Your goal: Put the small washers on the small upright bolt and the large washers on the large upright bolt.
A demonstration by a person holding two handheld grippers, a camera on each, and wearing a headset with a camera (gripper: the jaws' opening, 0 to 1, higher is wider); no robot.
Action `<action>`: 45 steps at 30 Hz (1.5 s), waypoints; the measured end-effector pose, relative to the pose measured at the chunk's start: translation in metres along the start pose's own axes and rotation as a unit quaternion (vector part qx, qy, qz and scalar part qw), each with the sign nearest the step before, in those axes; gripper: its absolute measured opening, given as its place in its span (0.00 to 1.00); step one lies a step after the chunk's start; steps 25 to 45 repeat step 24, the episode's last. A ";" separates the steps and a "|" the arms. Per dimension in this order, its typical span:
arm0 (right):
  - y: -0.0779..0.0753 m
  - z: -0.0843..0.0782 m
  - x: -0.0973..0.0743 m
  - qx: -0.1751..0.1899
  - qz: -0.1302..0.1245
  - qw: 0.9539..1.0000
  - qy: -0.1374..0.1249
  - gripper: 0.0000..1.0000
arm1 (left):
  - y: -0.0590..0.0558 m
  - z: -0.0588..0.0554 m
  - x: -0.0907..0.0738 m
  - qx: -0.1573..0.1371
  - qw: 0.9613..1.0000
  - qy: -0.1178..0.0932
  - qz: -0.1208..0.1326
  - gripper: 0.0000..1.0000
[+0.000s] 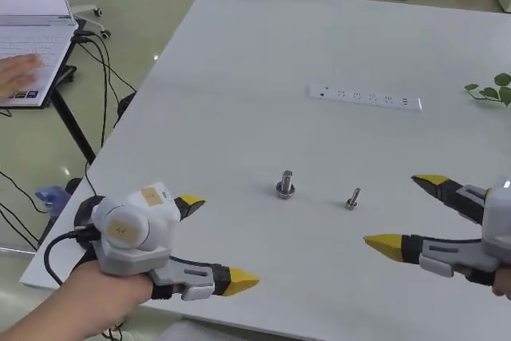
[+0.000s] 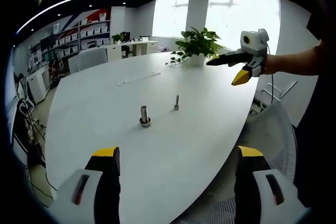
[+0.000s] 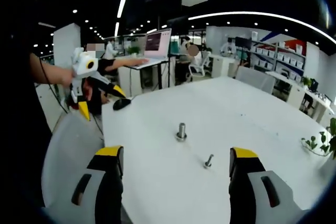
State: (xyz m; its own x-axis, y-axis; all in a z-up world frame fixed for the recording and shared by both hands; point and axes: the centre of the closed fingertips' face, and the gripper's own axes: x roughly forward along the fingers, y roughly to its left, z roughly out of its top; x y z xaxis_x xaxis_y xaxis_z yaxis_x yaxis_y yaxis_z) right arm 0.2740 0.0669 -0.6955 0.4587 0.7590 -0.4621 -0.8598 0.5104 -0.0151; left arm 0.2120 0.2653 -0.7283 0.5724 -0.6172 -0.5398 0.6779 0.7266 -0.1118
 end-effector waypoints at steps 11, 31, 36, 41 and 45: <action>0.002 -0.059 -0.015 0.039 -0.003 0.999 0.025 0.93 | -0.002 -0.005 0.002 -0.005 1.000 -0.001 0.006 0.91; 0.019 -0.079 -0.019 0.058 0.010 0.998 0.031 1.00 | -0.008 -0.019 0.007 -0.009 1.000 0.011 0.006 0.93; 0.019 -0.079 -0.019 0.058 0.010 0.998 0.031 1.00 | -0.008 -0.019 0.007 -0.009 1.000 0.011 0.006 0.93; 0.019 -0.079 -0.019 0.058 0.010 0.998 0.031 1.00 | -0.008 -0.019 0.007 -0.009 1.000 0.011 0.006 0.93; 0.019 -0.079 -0.019 0.058 0.010 0.998 0.031 1.00 | -0.008 -0.019 0.007 -0.009 1.000 0.011 0.006 0.93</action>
